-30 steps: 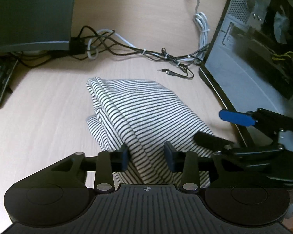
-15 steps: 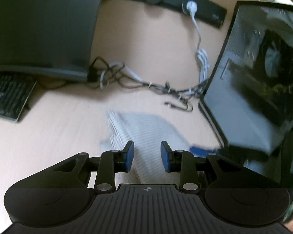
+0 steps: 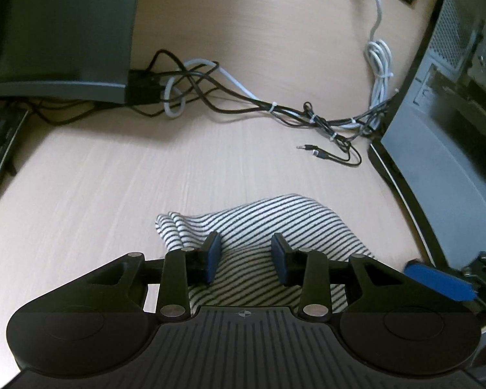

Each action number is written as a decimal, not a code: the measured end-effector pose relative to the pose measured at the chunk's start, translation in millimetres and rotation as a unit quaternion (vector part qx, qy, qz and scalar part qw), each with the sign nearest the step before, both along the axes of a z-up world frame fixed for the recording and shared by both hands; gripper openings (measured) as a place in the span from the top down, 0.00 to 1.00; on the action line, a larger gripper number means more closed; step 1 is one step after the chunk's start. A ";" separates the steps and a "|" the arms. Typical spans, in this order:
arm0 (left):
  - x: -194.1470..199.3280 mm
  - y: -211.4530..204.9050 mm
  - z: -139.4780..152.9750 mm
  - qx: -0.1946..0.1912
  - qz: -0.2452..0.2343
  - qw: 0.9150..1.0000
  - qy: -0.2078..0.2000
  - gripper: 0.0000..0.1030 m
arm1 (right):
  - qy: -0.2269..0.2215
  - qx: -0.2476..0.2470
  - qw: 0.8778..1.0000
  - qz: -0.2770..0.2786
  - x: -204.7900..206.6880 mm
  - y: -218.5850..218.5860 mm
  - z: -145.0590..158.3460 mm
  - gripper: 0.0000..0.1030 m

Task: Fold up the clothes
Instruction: 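Grasp the folded shirt with the left gripper while the right gripper presses it flat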

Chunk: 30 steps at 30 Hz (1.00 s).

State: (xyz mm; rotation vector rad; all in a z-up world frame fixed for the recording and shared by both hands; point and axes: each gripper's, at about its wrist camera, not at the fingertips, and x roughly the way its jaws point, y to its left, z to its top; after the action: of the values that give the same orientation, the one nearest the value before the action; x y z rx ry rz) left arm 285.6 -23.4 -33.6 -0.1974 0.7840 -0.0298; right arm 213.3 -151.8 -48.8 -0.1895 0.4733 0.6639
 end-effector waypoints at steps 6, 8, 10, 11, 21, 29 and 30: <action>-4.1 3.2 6.0 0.010 0.001 1.000 -0.004 0.58 | 0.013 -0.033 0.999 0.017 0.7 13.5 -19.1 0.47; -15.4 0.0 22.7 0.029 0.015 0.999 -0.007 0.55 | 0.018 -0.025 0.999 0.014 1.3 10.5 -19.9 0.47; -32.0 0.3 37.5 0.031 0.024 0.999 -0.012 0.37 | 0.021 -0.019 1.000 0.009 1.7 6.9 -20.4 0.47; -38.1 2.1 39.7 0.023 0.028 0.999 -0.007 0.29 | 0.023 -0.016 1.000 0.007 1.9 6.6 -19.7 0.47; -48.2 14.1 0.1 -0.086 0.006 0.994 0.068 0.29 | 0.090 0.089 0.987 -0.101 33.4 -13.9 9.8 0.30; -55.5 15.8 -14.1 -0.130 0.009 0.989 0.075 0.25 | 0.160 0.063 0.977 -0.124 58.2 -5.0 -13.9 0.27; -57.4 16.1 -15.1 -0.133 0.008 0.988 0.074 0.25 | 0.169 0.064 0.976 -0.125 60.9 -6.0 -19.3 0.24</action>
State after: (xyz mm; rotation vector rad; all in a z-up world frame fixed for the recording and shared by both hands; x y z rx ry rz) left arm 228.2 -7.4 -48.7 -0.4630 0.9259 -0.1048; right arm 274.2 -157.9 -68.1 0.1076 0.7642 0.4772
